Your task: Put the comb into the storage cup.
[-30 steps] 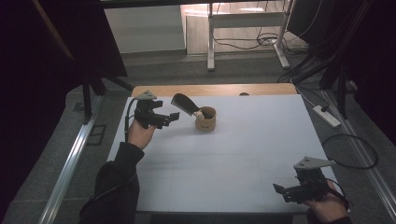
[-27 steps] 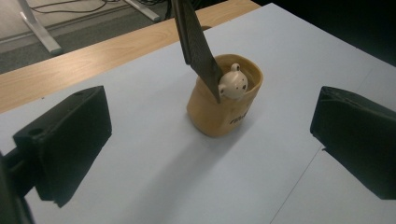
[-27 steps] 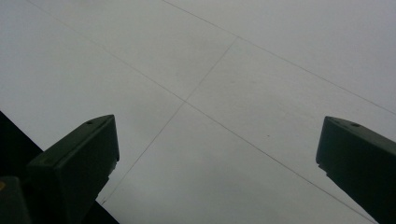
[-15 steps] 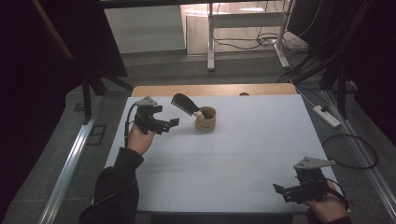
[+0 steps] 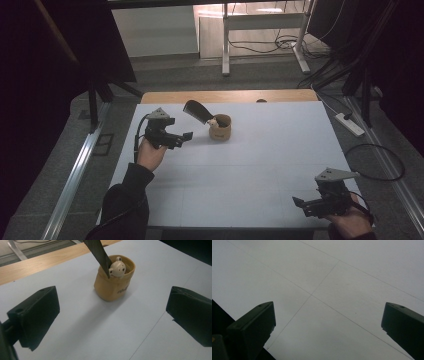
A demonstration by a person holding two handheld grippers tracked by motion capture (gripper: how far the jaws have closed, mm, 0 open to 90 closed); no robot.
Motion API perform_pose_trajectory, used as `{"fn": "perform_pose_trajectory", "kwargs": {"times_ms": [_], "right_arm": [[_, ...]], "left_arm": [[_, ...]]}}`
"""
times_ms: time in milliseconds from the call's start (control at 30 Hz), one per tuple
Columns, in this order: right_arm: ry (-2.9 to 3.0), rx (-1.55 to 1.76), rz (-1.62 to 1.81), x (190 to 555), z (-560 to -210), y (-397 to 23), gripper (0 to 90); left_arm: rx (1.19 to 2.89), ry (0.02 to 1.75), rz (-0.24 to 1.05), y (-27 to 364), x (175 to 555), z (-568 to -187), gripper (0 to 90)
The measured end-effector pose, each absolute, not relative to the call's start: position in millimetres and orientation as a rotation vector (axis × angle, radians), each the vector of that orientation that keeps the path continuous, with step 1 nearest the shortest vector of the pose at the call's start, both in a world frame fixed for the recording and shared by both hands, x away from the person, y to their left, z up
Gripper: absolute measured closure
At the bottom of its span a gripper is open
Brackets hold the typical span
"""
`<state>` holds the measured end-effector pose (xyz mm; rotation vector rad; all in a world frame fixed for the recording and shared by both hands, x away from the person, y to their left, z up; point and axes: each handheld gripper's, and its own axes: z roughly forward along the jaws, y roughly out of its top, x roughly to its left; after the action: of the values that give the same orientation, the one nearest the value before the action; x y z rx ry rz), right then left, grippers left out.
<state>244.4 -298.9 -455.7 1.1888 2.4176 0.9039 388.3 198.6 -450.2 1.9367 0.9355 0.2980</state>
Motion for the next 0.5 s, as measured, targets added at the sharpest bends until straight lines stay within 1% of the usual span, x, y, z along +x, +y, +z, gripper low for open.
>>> {"fn": "perform_pose_trajectory", "kwargs": {"times_ms": [500], "right_arm": [[2.413, 1.178, 0.909, 243, -455, -299, 0.0]], "left_arm": [[1.955, 0.939, 0.283, 199, 377, -456, 0.0]]}}
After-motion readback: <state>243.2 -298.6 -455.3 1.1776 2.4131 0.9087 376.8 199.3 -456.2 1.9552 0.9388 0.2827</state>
